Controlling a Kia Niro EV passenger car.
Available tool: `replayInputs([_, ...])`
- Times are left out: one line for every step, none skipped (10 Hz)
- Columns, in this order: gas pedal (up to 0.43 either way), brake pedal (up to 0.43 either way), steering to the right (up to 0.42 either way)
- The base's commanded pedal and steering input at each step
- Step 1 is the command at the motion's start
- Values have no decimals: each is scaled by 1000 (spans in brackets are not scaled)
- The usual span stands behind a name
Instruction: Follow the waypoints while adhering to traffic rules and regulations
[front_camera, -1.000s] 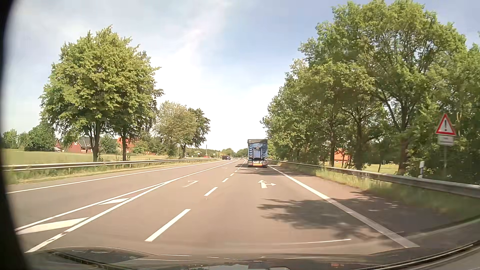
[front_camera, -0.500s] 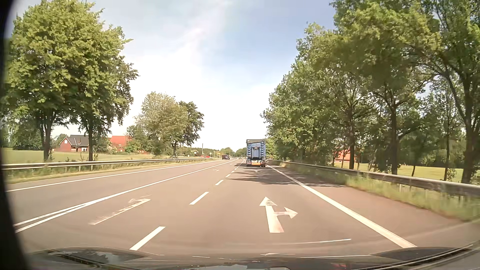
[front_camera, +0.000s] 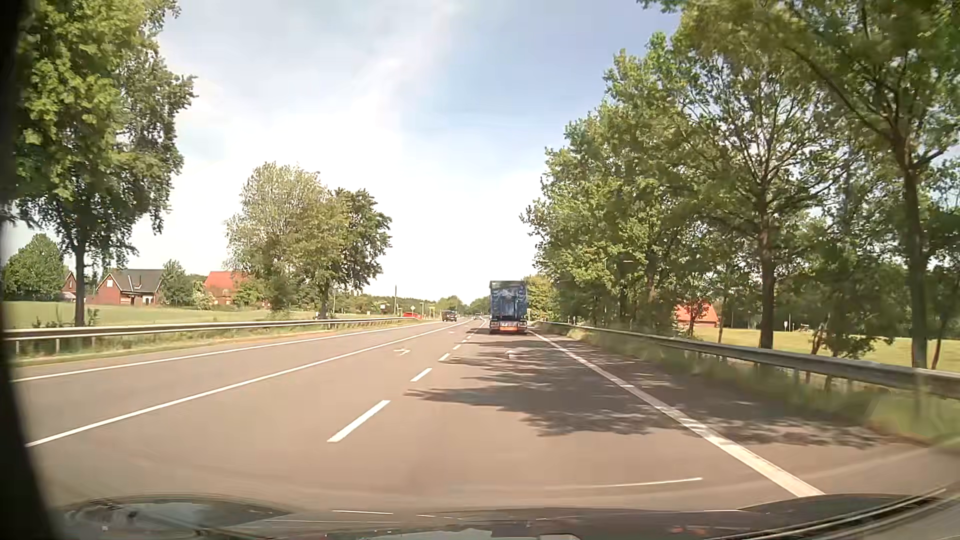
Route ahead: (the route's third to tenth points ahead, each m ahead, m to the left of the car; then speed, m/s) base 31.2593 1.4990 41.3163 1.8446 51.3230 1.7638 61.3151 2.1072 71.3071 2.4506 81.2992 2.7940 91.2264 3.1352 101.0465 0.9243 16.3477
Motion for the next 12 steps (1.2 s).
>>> replayInputs([209,0,0])
replayInputs([209,0,-1])
replayInputs([209,0,-2])
replayInputs([209,0,-2])
replayInputs([209,0,-2])
replayInputs([209,0,-2])
replayInputs([157,0,-2])
replayInputs([39,0,-2])
replayInputs([0,0,-2])
replayInputs([0,0,-2])
replayInputs([0,0,-2])
replayInputs([0,0,-2])
